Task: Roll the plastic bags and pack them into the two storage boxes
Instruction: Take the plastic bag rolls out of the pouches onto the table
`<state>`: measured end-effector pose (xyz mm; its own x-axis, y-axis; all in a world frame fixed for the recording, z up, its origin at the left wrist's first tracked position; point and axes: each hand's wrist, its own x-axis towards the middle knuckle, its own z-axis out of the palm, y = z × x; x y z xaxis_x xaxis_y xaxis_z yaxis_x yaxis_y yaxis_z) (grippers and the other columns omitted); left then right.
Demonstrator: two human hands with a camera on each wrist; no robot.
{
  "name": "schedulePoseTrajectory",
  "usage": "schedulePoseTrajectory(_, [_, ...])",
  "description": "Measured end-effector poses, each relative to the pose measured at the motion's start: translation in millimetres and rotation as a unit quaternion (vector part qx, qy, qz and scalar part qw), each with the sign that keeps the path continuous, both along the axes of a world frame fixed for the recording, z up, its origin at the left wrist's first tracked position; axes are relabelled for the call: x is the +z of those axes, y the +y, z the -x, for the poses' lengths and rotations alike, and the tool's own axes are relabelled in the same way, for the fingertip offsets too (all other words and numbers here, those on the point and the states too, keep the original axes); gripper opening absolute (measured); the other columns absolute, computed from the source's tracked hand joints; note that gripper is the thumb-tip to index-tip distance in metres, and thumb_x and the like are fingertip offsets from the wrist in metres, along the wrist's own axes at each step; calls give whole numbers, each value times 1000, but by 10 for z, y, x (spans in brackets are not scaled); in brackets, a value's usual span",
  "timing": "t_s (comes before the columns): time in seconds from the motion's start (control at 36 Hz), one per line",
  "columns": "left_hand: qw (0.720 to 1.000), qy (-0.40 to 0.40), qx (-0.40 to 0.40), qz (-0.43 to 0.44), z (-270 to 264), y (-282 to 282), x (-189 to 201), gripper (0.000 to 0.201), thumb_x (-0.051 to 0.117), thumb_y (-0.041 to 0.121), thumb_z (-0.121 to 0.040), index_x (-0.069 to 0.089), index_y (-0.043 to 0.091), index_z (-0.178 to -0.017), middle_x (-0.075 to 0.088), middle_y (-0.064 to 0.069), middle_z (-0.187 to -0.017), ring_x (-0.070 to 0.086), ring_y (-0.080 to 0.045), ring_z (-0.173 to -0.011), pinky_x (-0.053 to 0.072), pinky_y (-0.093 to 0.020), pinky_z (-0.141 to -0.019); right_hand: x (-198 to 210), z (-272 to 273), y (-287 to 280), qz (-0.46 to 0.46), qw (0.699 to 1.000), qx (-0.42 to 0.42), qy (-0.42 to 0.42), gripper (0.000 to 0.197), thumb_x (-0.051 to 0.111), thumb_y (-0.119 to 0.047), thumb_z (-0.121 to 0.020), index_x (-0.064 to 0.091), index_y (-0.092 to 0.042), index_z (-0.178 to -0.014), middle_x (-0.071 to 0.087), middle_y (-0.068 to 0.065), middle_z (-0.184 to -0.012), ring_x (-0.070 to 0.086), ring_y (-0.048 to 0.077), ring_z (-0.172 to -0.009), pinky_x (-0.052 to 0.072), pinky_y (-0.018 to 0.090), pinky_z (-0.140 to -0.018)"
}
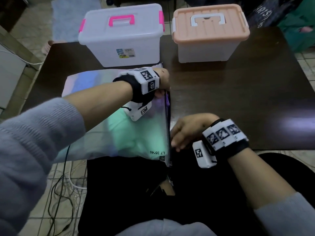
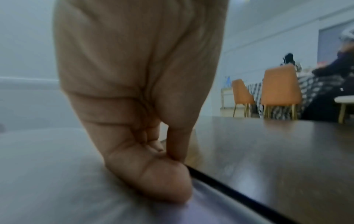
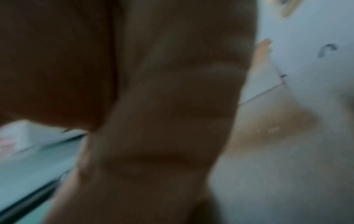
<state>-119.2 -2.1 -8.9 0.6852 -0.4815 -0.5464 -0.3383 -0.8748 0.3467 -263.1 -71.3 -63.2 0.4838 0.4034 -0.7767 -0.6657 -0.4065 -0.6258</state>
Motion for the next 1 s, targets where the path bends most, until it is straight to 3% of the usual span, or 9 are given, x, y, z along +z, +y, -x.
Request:
schedulePoseTrajectory(0.11, [991, 78, 49, 100, 25, 167, 130, 30, 54, 21, -95, 51, 10, -68, 62, -3, -56, 57, -5, -35, 52, -20, -47, 30, -141, -136, -1, 964, -260, -48, 11, 45, -1, -97, 55, 2, -100, 63, 16, -80, 67, 18, -53, 57, 22, -56])
schedulePoseTrajectory(0.19, [957, 141, 138, 213, 56, 358, 194, 30, 49, 22, -98, 44, 12, -71, 57, -10, -81, 60, -15, -51, 55, -27, -50, 48, -234, -74, 46, 931, -351, -90, 19, 44, -13, -100, 54, -2, -88, 59, 14, -74, 62, 17, -46, 53, 20, -48])
schedulePoseTrajectory(0.31, [867, 263, 261, 332, 105, 604, 172, 31, 36, 26, -103, 51, 17, -78, 64, 1, -69, 62, -11, -61, 54, -26, -64, 8, -309, 74, 56, 909, -402, -95, 17, 52, -13, -96, 56, 0, -86, 56, 12, -69, 56, 20, -51, 51, 20, -45])
schedulePoseTrajectory(0.47, [699, 385, 392, 458, 107, 783, 70, 50, 23, 38, -103, 58, 7, -87, 66, -8, -56, 63, -14, -49, 49, -19, -43, -54, -364, 123, 91, 896, -423, -105, 21, 55, -2, -92, 55, -1, -71, 55, 12, -65, 54, 10, -31, 50, 20, -41])
schedulePoseTrajectory(0.58, [636, 408, 422, 502, 47, 852, 50, 55, 26, 43, -102, 62, 3, -94, 72, -14, -77, 70, -24, -68, 57, -31, -57, -89, -381, 77, 118, 888, -428, -117, 22, 56, -6, -92, 54, 1, -71, 54, 10, -63, 53, 14, -38, 51, 20, -39])
schedulePoseTrajectory(0.81, [632, 409, 392, 529, -53, 856, 205, 60, 38, 46, -97, 50, -2, -132, 63, -19, -119, 68, -25, -87, 58, -29, -77, -60, -445, -207, 167, 866, -444, -157, 30, 61, -10, -90, 52, -2, -62, 53, 11, -60, 50, 9, -28, 41, 17, -31])
schedulePoseTrajectory(0.86, [640, 412, 384, 522, -47, 797, 218, 62, 42, 47, -94, 48, 0, -135, 54, -15, -134, 57, -21, -107, 49, -27, -93, -32, -423, -373, 193, 862, -440, -164, 29, 62, -12, -89, 53, -4, -62, 55, 10, -62, 53, 14, -40, 42, 18, -34])
schedulePoseTrajectory(0.94, [643, 448, 343, 518, -1, 657, 147, 59, 56, 46, -82, 63, 4, -121, 53, -3, -119, 41, -8, -92, 26, -14, -80, 23, -333, -634, 217, 853, -446, -163, 29, 60, -11, -90, 52, -4, -63, 54, 10, -63, 53, 14, -40, 42, 16, -33])
schedulePoseTrajectory(1.0, [635, 459, 352, 511, 44, 525, 44, 64, 59, 47, -75, 63, 3, -121, 48, -4, -131, 36, -11, -99, 20, -16, -85, 45, -250, -810, 222, 847, -454, -164, 30, 58, -10, -92, 51, -4, -63, 52, 11, -63, 49, 7, -29, 40, 14, -31])
